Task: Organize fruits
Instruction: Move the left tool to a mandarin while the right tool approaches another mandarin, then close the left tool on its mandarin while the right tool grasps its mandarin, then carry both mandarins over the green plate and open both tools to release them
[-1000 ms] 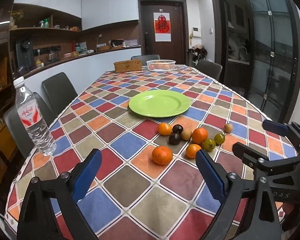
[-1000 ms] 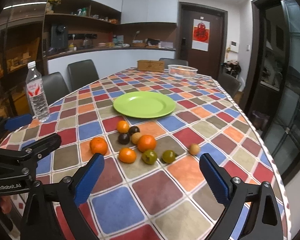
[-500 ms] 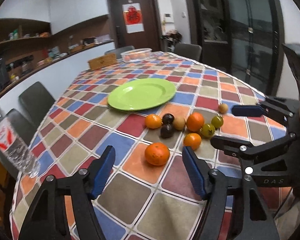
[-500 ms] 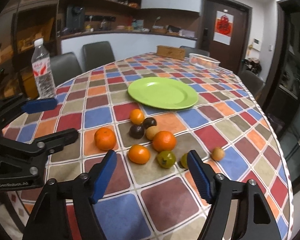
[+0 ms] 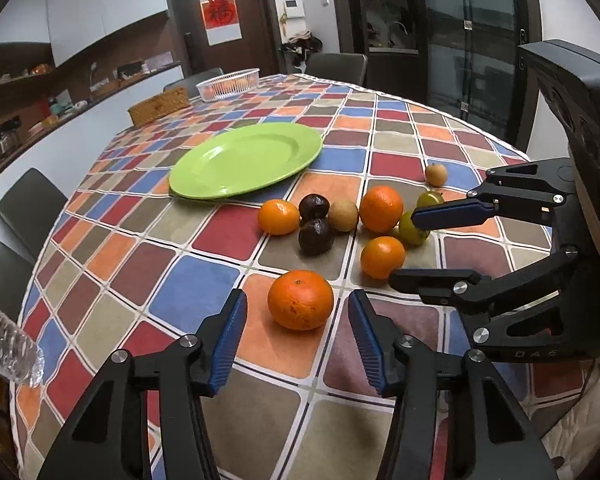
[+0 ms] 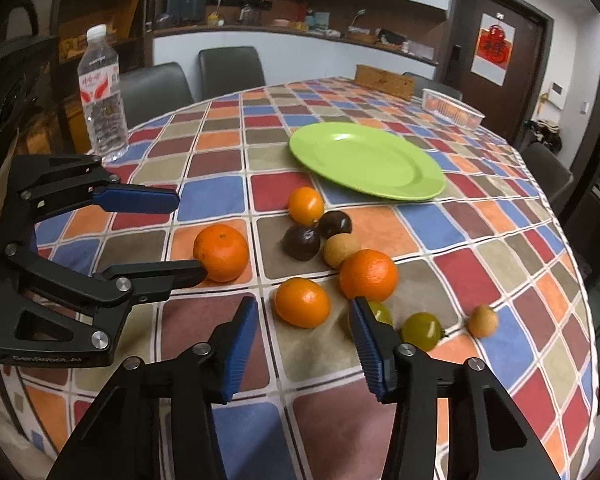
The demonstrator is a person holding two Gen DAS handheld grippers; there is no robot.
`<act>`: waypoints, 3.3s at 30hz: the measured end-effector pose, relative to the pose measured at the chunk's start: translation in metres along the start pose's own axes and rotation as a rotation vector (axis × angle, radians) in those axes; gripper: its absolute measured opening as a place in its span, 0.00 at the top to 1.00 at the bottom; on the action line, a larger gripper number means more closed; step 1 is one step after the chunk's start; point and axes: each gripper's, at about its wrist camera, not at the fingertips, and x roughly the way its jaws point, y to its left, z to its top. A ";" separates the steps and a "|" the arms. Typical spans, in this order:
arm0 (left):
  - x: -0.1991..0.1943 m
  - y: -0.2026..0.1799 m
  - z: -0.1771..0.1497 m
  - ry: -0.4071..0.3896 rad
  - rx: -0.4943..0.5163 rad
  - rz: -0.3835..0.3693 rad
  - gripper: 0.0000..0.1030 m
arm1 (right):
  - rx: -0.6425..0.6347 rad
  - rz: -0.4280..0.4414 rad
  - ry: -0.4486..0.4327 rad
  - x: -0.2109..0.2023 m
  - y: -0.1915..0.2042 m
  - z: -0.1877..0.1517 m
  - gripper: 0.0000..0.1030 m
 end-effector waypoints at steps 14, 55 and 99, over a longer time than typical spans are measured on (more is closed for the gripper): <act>0.028 0.009 0.003 0.052 -0.051 -0.058 0.59 | -0.023 0.033 0.072 0.029 -0.002 0.002 0.64; -0.024 0.023 0.093 -0.108 -0.232 0.082 0.61 | 0.155 0.038 -0.156 -0.036 -0.062 0.074 0.65; 0.136 0.120 0.157 0.125 -0.407 0.024 0.50 | 0.238 0.014 0.155 0.145 -0.143 0.155 0.64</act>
